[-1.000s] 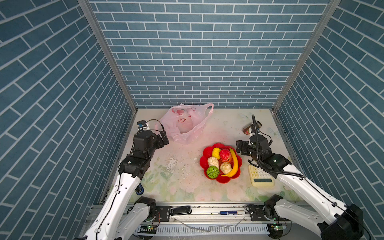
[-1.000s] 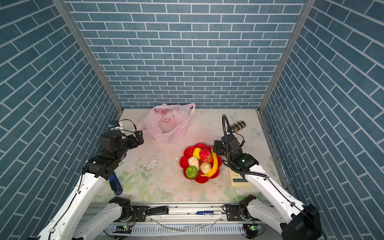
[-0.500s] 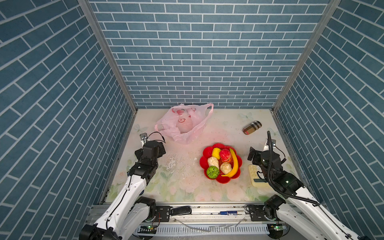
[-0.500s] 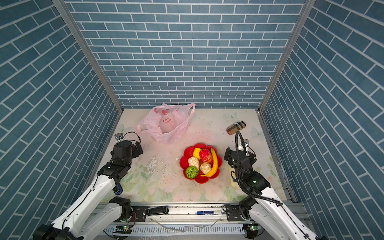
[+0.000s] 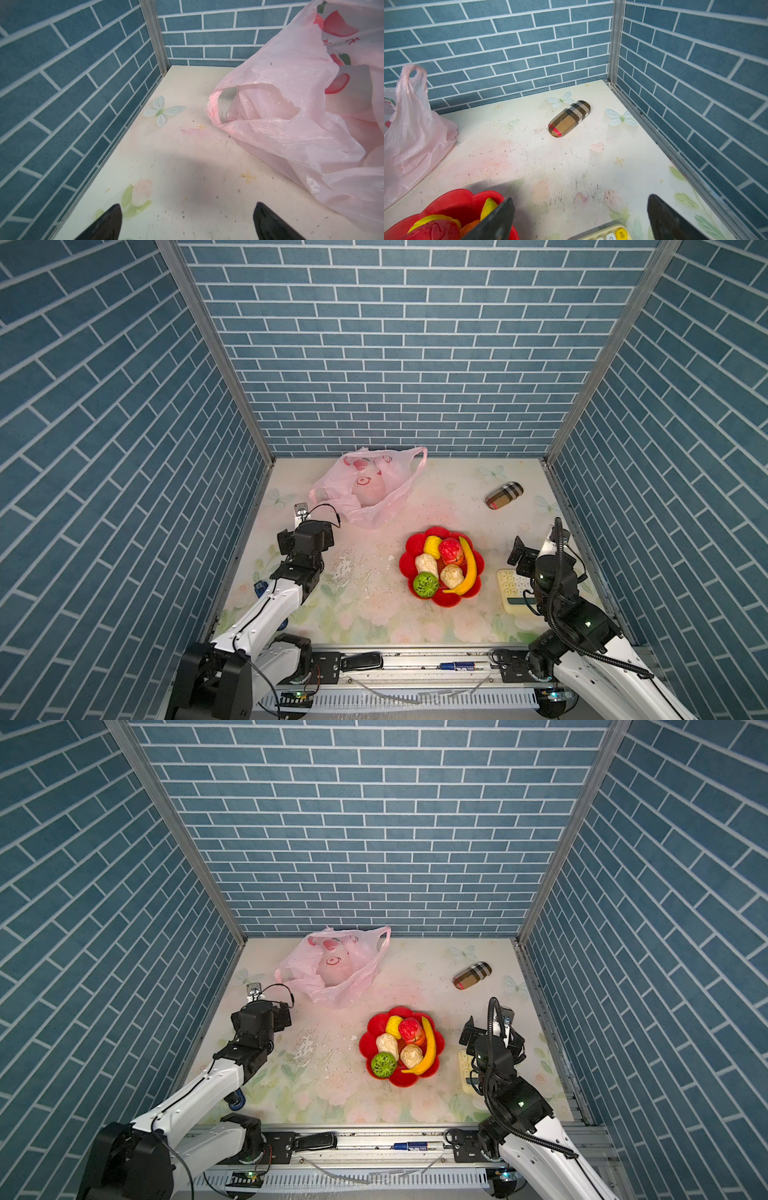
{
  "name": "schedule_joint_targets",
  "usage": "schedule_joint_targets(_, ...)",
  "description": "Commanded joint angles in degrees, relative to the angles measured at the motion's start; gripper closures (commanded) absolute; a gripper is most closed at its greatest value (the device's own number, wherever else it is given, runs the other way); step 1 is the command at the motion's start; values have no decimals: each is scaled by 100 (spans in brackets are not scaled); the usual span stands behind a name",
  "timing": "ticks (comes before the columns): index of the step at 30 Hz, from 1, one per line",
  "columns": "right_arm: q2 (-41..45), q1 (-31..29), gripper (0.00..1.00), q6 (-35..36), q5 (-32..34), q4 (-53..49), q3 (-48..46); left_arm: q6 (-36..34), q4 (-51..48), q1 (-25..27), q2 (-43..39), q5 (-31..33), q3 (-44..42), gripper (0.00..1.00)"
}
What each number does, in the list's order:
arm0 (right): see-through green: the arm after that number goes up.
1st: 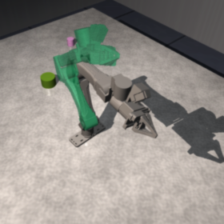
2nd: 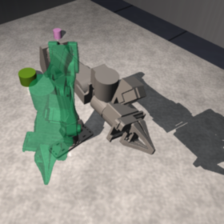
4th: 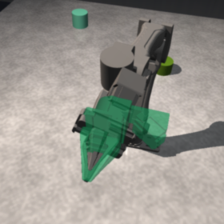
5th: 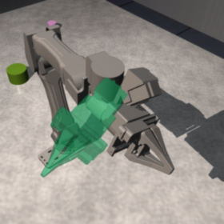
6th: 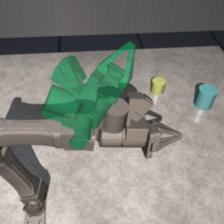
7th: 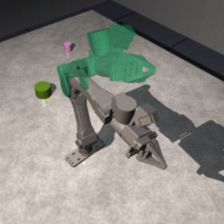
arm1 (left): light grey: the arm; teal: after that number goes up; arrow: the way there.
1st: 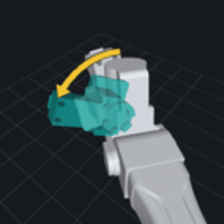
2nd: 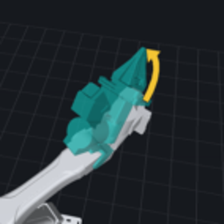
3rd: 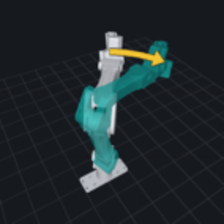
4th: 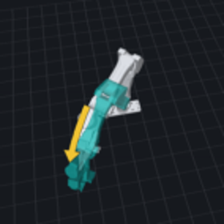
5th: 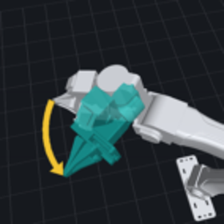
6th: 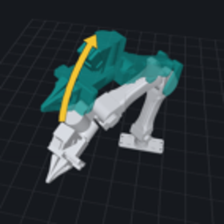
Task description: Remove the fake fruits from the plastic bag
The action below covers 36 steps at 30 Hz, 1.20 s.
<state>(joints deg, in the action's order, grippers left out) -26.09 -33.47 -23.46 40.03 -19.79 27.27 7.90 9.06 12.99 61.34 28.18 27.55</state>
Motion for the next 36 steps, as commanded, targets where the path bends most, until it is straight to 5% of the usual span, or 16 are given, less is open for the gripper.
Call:
schedule_joint_targets(1, -93, 16, 1, 201, 205, -42, -72, -521, 633, -5, 77, -92, -82, 1)
schedule_joint_targets(8, -364, 23, 1, 401, 376, 192, -55, -1143, 1879, -120, 381, -178, -534, 1)
schedule_joint_targets(16, -554, 172, 1, 1075, 716, 825, -155, -1074, 3132, -655, 1156, -934, -851, 1)
schedule_joint_targets(26, -1438, 1779, 1, 1310, -492, 1885, -309, -1012, 4170, -975, 2190, -1561, -808, 1)
schedule_joint_targets(36, -2203, 2582, 1, 1430, -910, 2908, -507, -1099, 4146, -998, 2625, -1819, -591, 1)
